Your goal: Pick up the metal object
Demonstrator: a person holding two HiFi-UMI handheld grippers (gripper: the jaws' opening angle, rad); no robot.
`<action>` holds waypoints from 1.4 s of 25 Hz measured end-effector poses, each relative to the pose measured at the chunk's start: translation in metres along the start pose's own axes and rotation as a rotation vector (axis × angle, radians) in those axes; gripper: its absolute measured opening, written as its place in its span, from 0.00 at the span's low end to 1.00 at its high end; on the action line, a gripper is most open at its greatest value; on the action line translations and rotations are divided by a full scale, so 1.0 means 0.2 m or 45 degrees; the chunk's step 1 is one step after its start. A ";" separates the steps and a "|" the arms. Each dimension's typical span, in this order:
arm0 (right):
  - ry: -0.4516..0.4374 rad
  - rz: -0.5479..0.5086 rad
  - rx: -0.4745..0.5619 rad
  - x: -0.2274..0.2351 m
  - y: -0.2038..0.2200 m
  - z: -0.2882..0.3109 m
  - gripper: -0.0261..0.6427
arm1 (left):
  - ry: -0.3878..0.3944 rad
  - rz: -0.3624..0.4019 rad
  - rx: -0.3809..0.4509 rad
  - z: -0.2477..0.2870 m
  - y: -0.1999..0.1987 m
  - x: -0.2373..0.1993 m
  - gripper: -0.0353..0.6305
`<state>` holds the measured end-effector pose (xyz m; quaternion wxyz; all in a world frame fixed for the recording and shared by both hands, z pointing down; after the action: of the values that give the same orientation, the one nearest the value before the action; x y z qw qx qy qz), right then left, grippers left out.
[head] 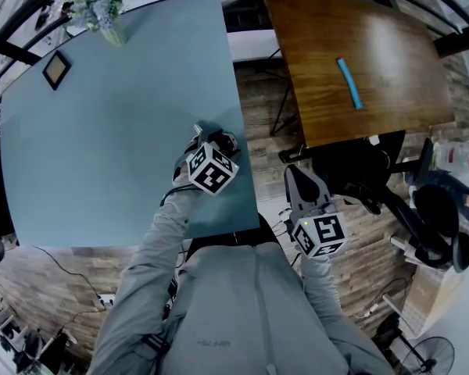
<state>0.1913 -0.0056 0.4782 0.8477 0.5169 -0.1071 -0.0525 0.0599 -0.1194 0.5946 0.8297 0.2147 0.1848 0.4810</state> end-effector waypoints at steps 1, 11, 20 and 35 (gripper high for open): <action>-0.001 -0.003 0.001 0.00 0.00 0.00 0.08 | -0.001 -0.003 0.007 -0.01 0.00 0.00 0.52; -0.034 -0.055 0.029 -0.02 -0.08 0.01 0.08 | -0.038 -0.047 0.121 -0.17 -0.10 -0.04 0.52; -0.064 -0.123 0.091 -0.08 -0.20 0.01 0.08 | -0.104 -0.091 0.279 -0.42 -0.20 -0.08 0.52; -0.161 -0.233 0.221 -0.19 -0.42 0.06 0.08 | -0.218 -0.183 0.581 -0.94 -0.23 -0.06 0.52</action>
<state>0.1541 -0.0472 0.4033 0.7830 0.5916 -0.1169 -0.1524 -0.0079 -0.1165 0.4135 0.8044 0.4227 0.2323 0.3468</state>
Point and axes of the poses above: the fingertips, and each gripper's own axes: z forward along the fingers, x to its right, y out of its underside, the point moved 4 cm from there along -z, backward along the fingers, and after that the axes turned 6 degrees about -z, right-handed, at the moved point
